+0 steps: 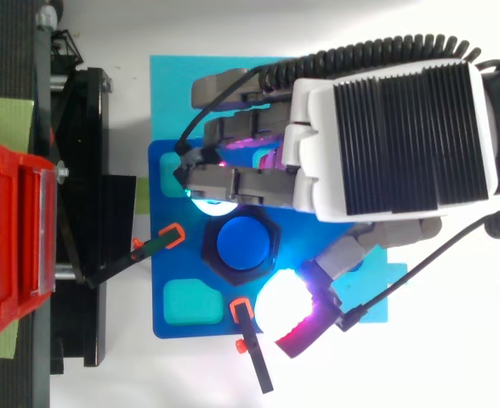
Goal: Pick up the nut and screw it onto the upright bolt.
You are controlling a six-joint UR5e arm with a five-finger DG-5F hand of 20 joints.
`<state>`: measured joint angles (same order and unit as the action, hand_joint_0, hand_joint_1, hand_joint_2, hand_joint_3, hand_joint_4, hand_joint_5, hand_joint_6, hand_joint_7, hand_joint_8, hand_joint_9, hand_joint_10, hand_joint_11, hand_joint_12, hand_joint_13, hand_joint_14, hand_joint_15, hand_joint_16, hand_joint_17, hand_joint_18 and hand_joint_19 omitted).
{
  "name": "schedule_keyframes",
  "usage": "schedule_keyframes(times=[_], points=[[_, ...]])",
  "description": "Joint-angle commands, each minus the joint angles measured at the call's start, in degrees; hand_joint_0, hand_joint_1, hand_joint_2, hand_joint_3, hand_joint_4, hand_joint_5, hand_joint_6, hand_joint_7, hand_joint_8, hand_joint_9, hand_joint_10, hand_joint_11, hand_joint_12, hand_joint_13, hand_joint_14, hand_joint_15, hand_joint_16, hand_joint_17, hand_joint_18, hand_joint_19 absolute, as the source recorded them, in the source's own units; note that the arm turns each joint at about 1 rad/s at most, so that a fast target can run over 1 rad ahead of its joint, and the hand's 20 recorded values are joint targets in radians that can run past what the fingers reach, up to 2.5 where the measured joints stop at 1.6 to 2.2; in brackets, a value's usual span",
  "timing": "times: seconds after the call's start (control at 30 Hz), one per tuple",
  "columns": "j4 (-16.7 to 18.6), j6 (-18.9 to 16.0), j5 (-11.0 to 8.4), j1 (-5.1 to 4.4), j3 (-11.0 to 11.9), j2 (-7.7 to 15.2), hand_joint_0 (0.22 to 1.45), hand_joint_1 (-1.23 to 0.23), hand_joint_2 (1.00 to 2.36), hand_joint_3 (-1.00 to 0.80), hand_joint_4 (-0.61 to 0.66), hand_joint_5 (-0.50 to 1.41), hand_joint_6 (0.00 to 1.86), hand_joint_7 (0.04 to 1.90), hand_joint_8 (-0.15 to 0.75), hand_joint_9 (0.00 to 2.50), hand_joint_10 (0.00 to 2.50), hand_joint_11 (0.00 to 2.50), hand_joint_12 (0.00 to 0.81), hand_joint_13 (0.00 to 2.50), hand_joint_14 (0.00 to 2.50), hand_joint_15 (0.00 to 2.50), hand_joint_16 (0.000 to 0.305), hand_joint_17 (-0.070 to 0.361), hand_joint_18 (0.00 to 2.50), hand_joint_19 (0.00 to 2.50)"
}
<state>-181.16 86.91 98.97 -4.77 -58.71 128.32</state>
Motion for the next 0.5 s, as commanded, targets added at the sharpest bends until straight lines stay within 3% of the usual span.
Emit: schedule_keyframes(times=[0.0,0.27,0.47], points=[[0.0,0.1,0.35,0.37,0.0,0.0,0.51,-0.20,1.00,-0.50,0.15,0.10,0.50,1.34,0.213,1.35,0.00,0.00,0.181,0.84,0.00,0.00,0.013,0.028,0.47,0.00],[0.0,0.1,1.14,1.16,0.1,0.0,0.51,-0.21,1.00,-0.50,0.13,0.11,0.50,1.41,0.206,1.53,0.00,0.00,0.140,0.97,0.00,0.00,0.007,0.015,0.63,0.00],[-0.1,0.2,1.93,1.95,0.4,-0.1,0.50,-0.19,1.00,-0.50,0.13,0.08,0.50,1.34,0.248,1.46,0.00,0.00,0.175,0.88,0.00,0.00,0.012,0.026,0.50,0.00]])
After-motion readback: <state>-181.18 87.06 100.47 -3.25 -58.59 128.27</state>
